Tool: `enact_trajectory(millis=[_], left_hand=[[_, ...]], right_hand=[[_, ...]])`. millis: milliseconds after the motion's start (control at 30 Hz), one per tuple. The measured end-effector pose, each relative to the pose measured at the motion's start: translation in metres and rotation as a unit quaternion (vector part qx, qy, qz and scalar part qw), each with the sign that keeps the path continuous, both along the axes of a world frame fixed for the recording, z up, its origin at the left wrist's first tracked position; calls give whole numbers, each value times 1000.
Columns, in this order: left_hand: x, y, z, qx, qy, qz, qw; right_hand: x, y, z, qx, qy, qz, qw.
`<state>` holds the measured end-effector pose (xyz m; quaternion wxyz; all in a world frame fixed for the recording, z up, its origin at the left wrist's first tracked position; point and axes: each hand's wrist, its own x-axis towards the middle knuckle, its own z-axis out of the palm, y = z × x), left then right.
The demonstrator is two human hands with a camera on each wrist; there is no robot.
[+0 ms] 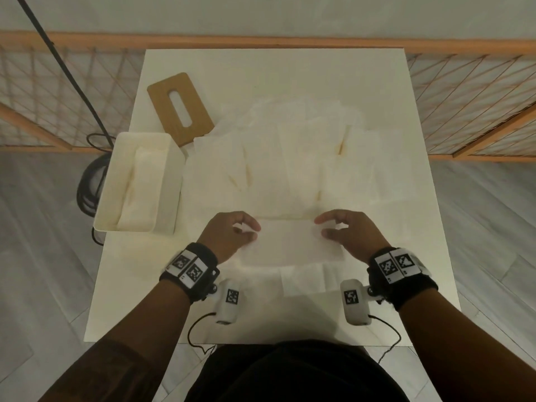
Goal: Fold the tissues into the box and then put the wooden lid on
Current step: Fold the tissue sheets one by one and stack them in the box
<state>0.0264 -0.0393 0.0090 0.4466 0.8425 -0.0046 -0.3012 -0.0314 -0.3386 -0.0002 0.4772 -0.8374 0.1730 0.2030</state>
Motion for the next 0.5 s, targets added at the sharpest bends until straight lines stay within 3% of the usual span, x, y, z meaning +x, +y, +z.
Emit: enact_trajectory(millis=[500], left_hand=[[-1, -2, -16, 84, -76, -12, 993]], right_hand=[[9, 18, -10, -63, -25, -28, 997]])
